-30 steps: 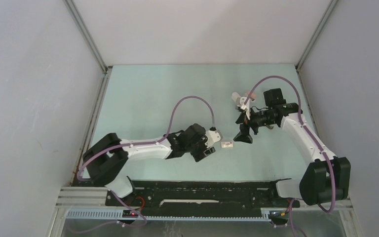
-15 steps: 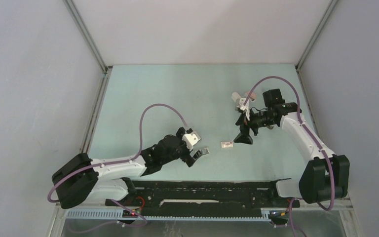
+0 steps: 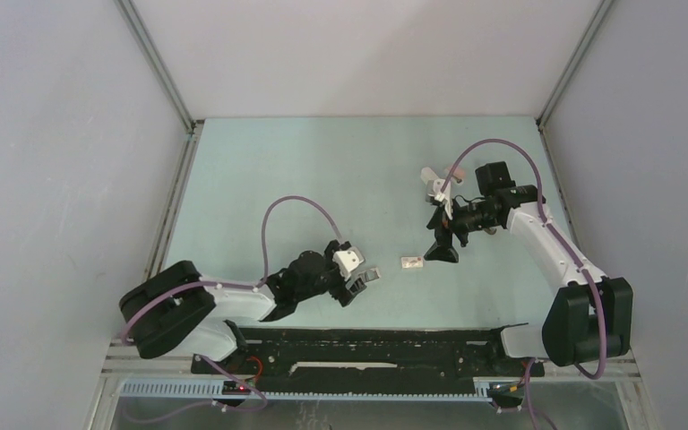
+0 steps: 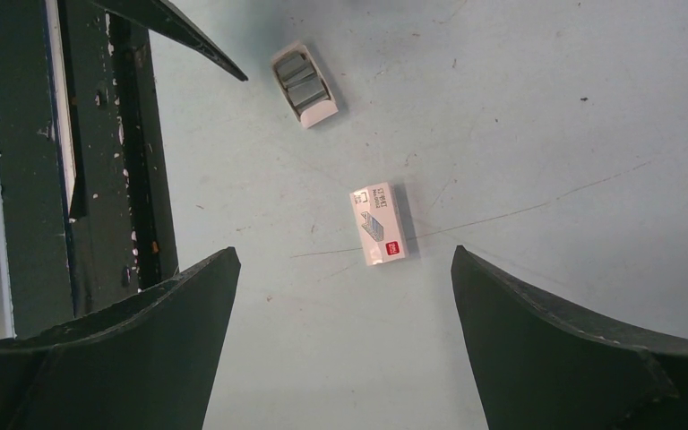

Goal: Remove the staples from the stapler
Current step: Close the staple box at the center of the board.

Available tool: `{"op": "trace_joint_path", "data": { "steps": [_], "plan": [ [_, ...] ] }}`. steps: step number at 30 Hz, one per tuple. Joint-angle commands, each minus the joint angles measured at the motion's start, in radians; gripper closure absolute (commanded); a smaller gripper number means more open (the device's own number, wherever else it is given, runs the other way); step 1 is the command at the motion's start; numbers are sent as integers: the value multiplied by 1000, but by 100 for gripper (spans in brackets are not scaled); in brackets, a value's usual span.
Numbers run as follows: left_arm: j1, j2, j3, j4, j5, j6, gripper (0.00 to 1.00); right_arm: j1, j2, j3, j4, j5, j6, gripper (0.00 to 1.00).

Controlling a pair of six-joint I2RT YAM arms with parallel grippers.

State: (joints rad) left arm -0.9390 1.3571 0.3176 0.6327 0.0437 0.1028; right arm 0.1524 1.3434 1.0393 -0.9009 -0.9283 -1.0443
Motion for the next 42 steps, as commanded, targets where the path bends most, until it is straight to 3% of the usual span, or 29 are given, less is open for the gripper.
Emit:
{"op": "trace_joint_path", "data": {
  "steps": [1, 11, 14, 20, 26, 30, 42],
  "plan": [
    [9, 63, 35, 115, 67, 9, 15, 6, 4, 17, -4, -15, -15, 2],
    [8, 197, 37, 184, 83, -36, 26, 12, 21, 17, -8, 0, -20, 2],
    [8, 206, 41, 183, 71, -37, 37, 18, 38, 12, -2, 22, -26, 2],
    [7, 195, 19, 204, 55, -29, 47, 62, 45, -83, 132, 160, -92, 2],
    [9, 211, 18, 221, 79, -12, 48, 120, 118, -99, 167, 219, -207, 2],
    [8, 220, 15, 244, 87, -11, 56, 180, 154, -123, 242, 281, -244, 3],
    [8, 227, -1, 279, 102, -17, 57, 265, 241, -133, 312, 399, -224, 13]
  ]
}}
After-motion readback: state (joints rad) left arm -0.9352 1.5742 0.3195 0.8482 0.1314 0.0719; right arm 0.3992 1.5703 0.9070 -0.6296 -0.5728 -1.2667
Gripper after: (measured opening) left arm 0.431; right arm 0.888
